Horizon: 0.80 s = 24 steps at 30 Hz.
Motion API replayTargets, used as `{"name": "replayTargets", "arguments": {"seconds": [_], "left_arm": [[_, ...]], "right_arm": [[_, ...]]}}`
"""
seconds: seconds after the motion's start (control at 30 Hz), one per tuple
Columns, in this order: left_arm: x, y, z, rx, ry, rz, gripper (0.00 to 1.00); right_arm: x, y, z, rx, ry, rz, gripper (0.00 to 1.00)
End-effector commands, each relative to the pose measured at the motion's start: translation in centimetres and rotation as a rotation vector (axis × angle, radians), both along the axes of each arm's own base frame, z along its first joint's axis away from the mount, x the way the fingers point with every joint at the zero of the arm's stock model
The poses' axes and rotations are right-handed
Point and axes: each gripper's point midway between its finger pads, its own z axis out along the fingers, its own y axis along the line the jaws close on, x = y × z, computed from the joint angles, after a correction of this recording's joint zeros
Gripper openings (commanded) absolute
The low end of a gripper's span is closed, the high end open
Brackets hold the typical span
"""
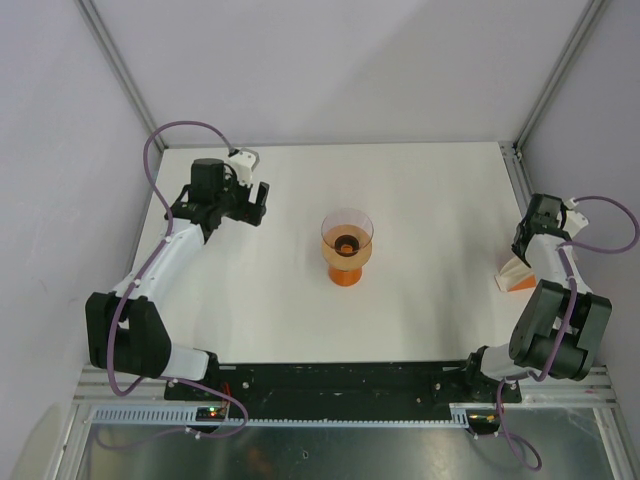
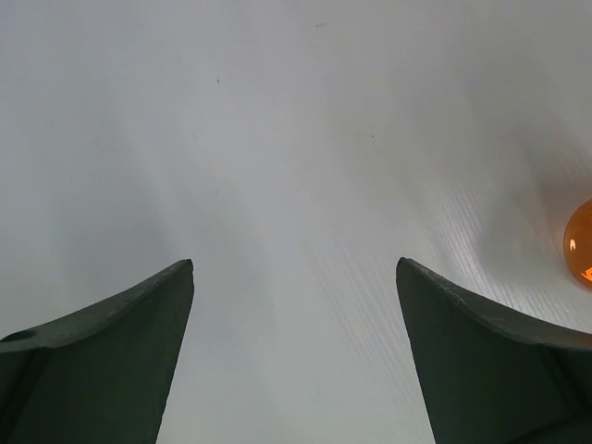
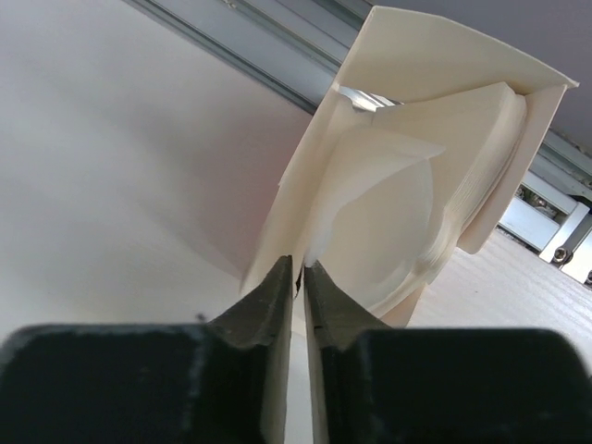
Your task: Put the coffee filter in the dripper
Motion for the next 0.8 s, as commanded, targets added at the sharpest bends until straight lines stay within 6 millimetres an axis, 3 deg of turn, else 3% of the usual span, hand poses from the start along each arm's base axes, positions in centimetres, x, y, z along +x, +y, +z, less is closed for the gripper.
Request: {"name": "replayTargets", "arguments": {"seconds": [0.0, 0.13, 0.3, 0.77], "left_arm": [[0.7, -0.1, 0.9, -0.012, -0.039, -0.008, 0.94], [0.7, 0.0, 0.8, -0.012, -0.037, -0.009, 0.94], [0.7, 0.0, 0.9, -0.01, -0.038, -0.008, 0.94], [0.4, -0.3, 1.1, -0.019, -0.042, -0.026, 0.94]], "right_arm": [[0.2, -0.7, 0.7, -0.029, -0.036, -0.04, 0.09], [0.3, -0.7, 1.1, -0.028, -0.051, -0.038, 0.01], [0.0, -0.3, 2.0, -0.024, -0.072, -0.03, 0.0], [-1.1, 1.2, 7.3, -0.039, -0.218, 0.007, 0.0]]}}
